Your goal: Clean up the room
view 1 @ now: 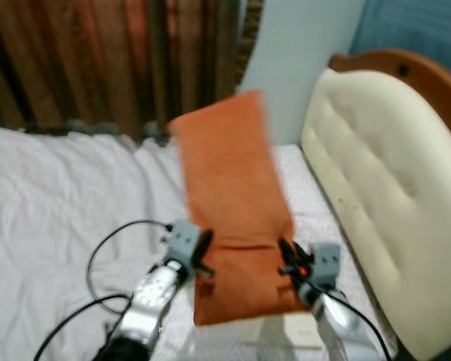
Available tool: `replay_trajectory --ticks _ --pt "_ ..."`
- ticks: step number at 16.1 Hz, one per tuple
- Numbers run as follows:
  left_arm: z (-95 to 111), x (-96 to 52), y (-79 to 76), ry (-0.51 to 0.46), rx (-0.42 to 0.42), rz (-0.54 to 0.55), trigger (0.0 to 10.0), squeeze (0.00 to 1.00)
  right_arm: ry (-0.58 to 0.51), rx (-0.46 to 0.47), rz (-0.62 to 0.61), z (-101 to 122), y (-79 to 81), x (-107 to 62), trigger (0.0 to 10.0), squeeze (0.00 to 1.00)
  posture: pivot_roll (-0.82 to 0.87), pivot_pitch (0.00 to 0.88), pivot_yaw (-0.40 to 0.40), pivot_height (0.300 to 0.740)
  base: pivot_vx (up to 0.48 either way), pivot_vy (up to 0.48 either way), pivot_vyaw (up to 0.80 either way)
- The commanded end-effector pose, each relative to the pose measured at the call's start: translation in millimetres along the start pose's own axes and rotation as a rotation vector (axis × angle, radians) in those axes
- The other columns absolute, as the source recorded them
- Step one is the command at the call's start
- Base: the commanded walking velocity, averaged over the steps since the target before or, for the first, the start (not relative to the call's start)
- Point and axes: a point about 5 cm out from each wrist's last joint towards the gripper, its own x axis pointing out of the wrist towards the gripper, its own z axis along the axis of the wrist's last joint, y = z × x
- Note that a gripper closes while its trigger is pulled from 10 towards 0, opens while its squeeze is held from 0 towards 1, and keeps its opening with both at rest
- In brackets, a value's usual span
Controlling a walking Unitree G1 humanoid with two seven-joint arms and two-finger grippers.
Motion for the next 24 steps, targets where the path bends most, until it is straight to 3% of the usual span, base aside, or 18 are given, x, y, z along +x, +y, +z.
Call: replay_trajectory --ticks 1,11,13,14,16,21,24 --pt "6 -4.2 21.8 -0.032 0.008 0.099 0.0 0.0 -0.028 -0.023 -0.142 8 -35.3 -9.6 0.0 0.0 -0.01 0.0 -0.067 0.74 0.349 -0.326 0.0" --pt "1 -4.8 32.4 0.0 0.071 0.098 0.0 0.0 -0.007 -0.032 -0.125 5 -34.3 -13.6 0.0 0.0 -0.02 0.0 -0.069 0.74 0.35 -0.325 0.0" --pt "-3 -4.6 37.2 0.026 0.038 0.12 0.0 0.0 0.005 -0.023 -0.128 2 -33.3 -14.7 0.0 0.0 -0.02 0.0 -0.068 0.74 0.461 0.0 0.0" --pt "-5 -4.1 40.5 0.042 0.024 0.138 10.0 1.0 0.02 0.008 -0.135 0 -32.3 -12.9 0.0 0.0 -0.03 0.0 -0.064 0.74 0.0 0.0 0.0" --pt "-6 -2.5 44.0 0.067 0.036 0.143 10.0 1.0 0.088 0.084 -0.161 -7 -30.2 -1.0 0.0 0.0 -0.02 0.0 -0.064 0.74 0.0 0.0 0.0" --pt "-1 -3.3 48.1 0.045 0.028 0.099 10.0 1.0 0.162 0.138 -0.32 -8 -41.8 23.3 0.0 0.0 0.0 0.02 -0.074 0.74 0.0 0.0 0.0" --pt "9 -7.2 35.1 -0.041 -0.039 -0.026 10.0 1.0 0.144 0.121 -0.417 2 -42.6 36.4 0.0 0.0 0.03 0.028 -0.085 0.74 0.0 0.0 0.0"
